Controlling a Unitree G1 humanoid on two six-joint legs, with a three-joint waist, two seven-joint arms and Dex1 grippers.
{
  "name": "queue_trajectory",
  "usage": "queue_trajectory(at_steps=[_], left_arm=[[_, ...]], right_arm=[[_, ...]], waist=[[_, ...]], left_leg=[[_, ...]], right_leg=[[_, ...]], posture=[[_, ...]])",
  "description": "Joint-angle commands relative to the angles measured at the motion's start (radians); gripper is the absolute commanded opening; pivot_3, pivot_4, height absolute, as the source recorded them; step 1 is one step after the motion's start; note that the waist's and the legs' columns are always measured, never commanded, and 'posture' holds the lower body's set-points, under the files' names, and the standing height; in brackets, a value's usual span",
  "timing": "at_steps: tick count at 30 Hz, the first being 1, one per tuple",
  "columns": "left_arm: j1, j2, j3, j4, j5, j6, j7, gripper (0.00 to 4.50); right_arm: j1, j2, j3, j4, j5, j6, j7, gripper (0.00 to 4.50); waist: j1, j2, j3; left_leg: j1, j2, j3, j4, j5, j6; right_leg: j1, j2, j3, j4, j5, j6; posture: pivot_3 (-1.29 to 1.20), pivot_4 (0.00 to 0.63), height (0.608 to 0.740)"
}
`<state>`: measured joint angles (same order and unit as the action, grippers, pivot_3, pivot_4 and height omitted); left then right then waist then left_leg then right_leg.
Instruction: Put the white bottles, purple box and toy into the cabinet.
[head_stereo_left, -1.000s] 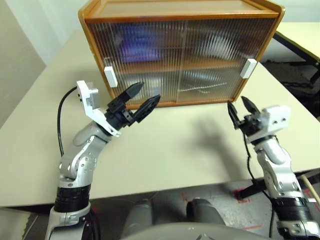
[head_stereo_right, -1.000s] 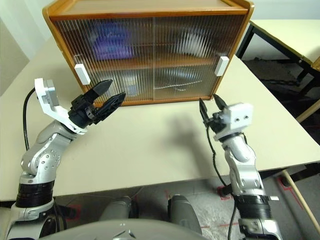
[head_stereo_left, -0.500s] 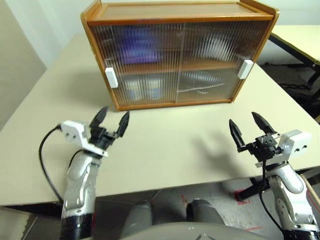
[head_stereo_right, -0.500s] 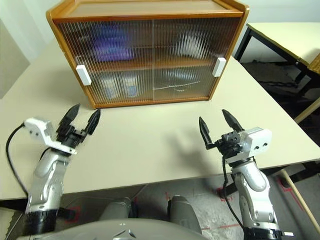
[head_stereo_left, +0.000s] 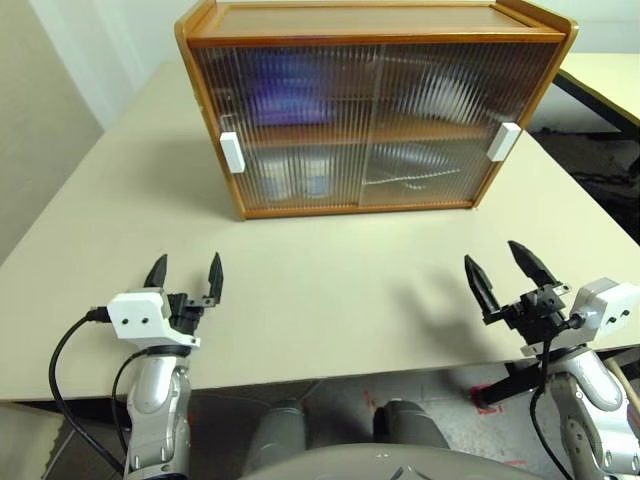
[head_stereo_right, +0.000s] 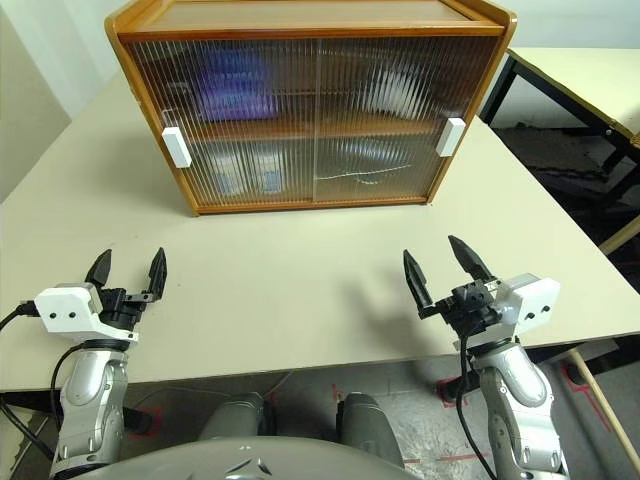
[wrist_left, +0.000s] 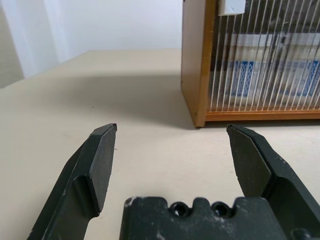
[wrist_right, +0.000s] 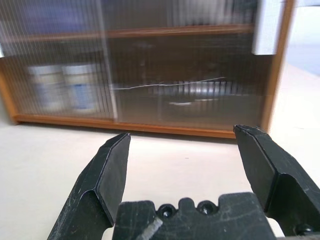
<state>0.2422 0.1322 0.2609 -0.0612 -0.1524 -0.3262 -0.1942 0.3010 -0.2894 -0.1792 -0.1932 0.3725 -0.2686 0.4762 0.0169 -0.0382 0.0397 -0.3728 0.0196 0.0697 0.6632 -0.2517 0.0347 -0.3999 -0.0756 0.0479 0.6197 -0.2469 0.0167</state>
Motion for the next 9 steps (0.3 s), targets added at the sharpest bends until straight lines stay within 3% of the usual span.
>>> queue_trajectory(at_steps=[1,9], left_arm=[[0.006,0.002,0.012,0.0,0.004,-0.017,0.018,4.5],[0.001,0.011,0.01,0.003,-0.004,-0.019,0.022,4.5]], right_arm=[[0.01,0.014,-0.025,0.043,-0.01,-0.019,-0.012,4.47],[-0.009,0.026,-0.044,0.116,-0.042,-0.045,-0.03,4.47]], waist=[[0.0,0.0,0.0],[0.0,0.001,0.0]], left_leg=[[0.0,0.0,0.0,0.0,0.0,0.0],[-0.001,0.0,0.0,-0.001,0.0,-0.001]], right_leg=[[0.0,0.0,0.0,0.0,0.0,0.0],[0.0,-0.001,-0.003,0.0,-0.001,-0.001]], posture=[[0.07,0.0,0.74],[0.07,0.0,0.74]])
